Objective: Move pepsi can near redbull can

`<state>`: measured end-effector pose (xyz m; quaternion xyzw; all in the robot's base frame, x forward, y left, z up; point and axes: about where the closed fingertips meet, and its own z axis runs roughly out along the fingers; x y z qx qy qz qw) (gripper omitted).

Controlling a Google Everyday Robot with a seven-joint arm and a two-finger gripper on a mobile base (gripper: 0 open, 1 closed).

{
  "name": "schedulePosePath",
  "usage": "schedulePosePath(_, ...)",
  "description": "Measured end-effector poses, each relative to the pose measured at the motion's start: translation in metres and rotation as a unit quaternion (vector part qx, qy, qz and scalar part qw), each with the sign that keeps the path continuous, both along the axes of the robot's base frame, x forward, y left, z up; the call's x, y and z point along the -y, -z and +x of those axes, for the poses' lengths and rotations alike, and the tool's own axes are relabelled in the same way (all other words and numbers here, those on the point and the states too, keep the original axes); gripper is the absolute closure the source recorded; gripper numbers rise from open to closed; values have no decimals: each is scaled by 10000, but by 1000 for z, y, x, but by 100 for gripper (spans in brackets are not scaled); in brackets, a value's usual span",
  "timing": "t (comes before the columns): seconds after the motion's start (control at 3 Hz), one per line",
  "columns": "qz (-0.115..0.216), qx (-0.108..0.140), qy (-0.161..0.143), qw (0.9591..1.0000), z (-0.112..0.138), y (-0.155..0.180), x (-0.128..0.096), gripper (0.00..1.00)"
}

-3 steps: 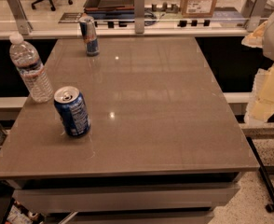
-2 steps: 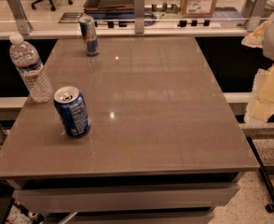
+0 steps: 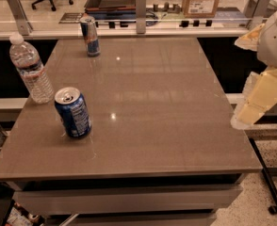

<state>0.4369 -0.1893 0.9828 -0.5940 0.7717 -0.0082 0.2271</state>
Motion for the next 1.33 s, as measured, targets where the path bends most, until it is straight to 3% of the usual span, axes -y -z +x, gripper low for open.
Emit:
schedulePosePath(0.33,770,233,-153,9966,1,5,-40,0)
schedulePosePath(0.67,1585,403,-321,9860,7,17,-80,0)
schedulePosePath(1.0,2235,352,-545,9725,23,33,-123,0)
schedulePosePath(1.33,2578,194,-828,9625,36,53,-167,0)
